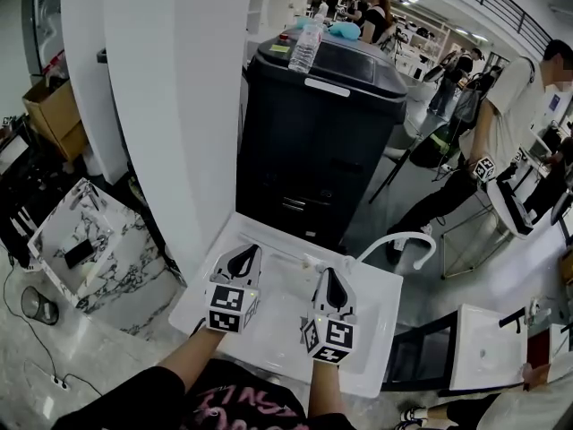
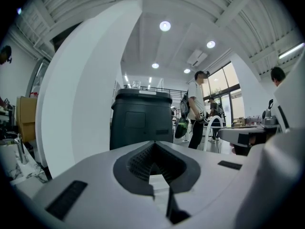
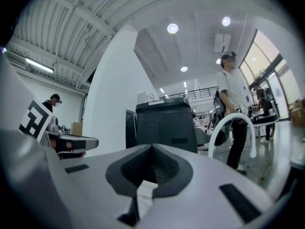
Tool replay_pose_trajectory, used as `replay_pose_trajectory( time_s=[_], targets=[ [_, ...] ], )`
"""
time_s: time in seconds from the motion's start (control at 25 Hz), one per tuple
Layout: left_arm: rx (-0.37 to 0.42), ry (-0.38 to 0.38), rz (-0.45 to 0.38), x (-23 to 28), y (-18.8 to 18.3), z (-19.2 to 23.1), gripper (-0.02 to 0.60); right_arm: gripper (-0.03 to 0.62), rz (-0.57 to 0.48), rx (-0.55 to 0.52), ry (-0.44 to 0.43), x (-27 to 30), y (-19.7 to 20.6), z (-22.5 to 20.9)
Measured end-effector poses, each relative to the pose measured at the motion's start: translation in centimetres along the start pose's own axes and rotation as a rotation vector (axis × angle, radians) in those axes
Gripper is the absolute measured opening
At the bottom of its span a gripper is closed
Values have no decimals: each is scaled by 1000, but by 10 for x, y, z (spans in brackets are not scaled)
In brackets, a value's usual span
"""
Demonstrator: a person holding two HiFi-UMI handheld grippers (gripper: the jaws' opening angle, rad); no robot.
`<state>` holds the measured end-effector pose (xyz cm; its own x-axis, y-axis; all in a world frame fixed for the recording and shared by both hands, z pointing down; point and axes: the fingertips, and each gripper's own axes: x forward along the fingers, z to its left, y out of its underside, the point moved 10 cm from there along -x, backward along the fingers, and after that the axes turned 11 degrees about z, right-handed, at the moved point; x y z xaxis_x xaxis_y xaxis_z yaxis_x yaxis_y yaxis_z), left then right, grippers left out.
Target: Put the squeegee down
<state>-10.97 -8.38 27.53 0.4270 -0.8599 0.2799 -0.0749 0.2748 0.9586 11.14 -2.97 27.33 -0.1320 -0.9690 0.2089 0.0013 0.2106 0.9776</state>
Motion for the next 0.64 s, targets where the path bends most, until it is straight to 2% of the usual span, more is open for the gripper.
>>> replay_pose_trajectory(
  time_s=[0.64],
  targets=[
    [15, -15, -24, 12, -1, 3, 9, 20, 1, 32, 14, 11, 2, -9]
  ],
)
